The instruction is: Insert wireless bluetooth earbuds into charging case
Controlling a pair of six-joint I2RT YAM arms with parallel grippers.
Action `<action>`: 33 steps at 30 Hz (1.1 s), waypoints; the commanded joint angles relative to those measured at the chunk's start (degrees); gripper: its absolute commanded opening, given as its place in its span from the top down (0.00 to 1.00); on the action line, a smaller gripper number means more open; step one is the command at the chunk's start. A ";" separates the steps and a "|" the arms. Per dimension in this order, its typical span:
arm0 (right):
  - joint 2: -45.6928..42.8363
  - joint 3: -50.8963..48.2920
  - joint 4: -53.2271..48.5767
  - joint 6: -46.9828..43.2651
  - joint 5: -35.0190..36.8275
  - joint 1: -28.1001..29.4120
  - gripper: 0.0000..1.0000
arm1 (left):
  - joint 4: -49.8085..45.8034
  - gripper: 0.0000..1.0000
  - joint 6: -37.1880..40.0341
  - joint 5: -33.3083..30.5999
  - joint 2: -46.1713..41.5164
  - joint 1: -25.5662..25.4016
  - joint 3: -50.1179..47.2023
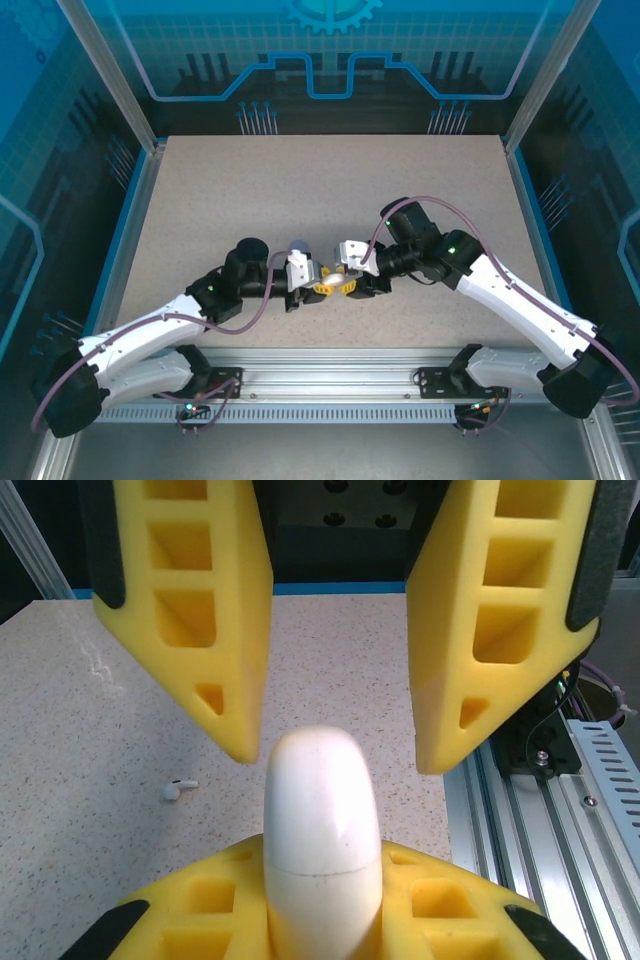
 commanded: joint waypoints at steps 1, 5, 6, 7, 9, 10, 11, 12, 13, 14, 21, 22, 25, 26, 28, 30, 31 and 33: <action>-0.25 -1.01 1.52 1.30 -2.01 -0.84 0.57 | 1.80 0.84 -0.10 0.62 -1.13 -0.33 0.15; 0.96 -0.27 0.90 0.81 -2.12 -1.01 0.57 | 2.06 0.84 -0.39 0.76 -1.14 -0.36 0.06; 1.19 -0.22 0.98 0.84 -2.03 -1.12 0.57 | 2.15 0.84 -0.40 0.85 -1.16 -0.35 0.06; 1.31 -0.09 0.91 0.84 -1.95 -1.09 0.57 | 2.23 0.84 -0.49 0.84 -1.20 -0.33 0.06; 1.52 -0.02 0.99 0.96 -1.84 -1.09 0.57 | 2.49 0.84 -0.57 0.68 -1.31 -0.38 0.06; 1.72 0.03 0.91 0.94 -1.75 -1.14 0.57 | 2.58 0.84 -0.58 0.68 -1.31 -0.36 0.06; 1.85 0.17 0.90 1.04 -1.68 -1.16 0.57 | 2.59 0.84 -0.66 0.81 -1.31 -0.37 0.06; 1.98 0.23 0.99 1.13 -1.45 -1.16 0.57 | 2.59 0.84 -0.67 0.80 -1.31 -0.33 0.06; 2.03 0.22 1.14 1.13 -1.33 -1.23 0.57 | 2.53 0.84 -0.74 0.90 -1.31 -0.39 0.06; 2.01 0.29 1.37 1.26 -1.03 -1.27 0.58 | 2.53 0.84 -0.75 0.81 -1.31 -0.38 0.07; 0.49 0.30 3.69 2.84 -0.61 -3.43 0.61 | 1.98 0.84 -0.51 0.76 -1.83 -0.35 -0.29; 0.29 0.35 3.93 3.07 -0.54 -3.70 0.61 | 1.89 0.84 -0.49 0.79 -1.92 -0.37 -0.38; -0.25 0.31 4.56 3.73 -0.73 -4.72 0.61 | 1.97 0.84 -0.49 0.75 -1.92 -0.40 -0.38; -0.38 0.34 4.81 4.09 -0.69 -4.95 0.61 | 2.06 0.84 -0.49 0.81 -1.92 -0.30 -0.42; -0.60 0.30 5.18 4.49 -0.69 -5.43 0.61 | 2.21 0.84 -0.49 0.76 -1.92 -0.39 -0.47; -0.82 0.30 5.72 4.94 -0.61 -5.87 0.61 | 2.24 0.84 -0.49 0.81 -1.92 -0.33 -0.47; -0.85 0.22 5.82 4.98 -0.60 -6.06 0.61 | 2.23 0.84 -0.49 0.80 -1.90 -0.34 -0.47; -0.88 0.27 6.11 5.24 -0.60 -6.27 0.61 | 2.07 0.84 -0.33 0.69 -2.09 -0.37 -0.54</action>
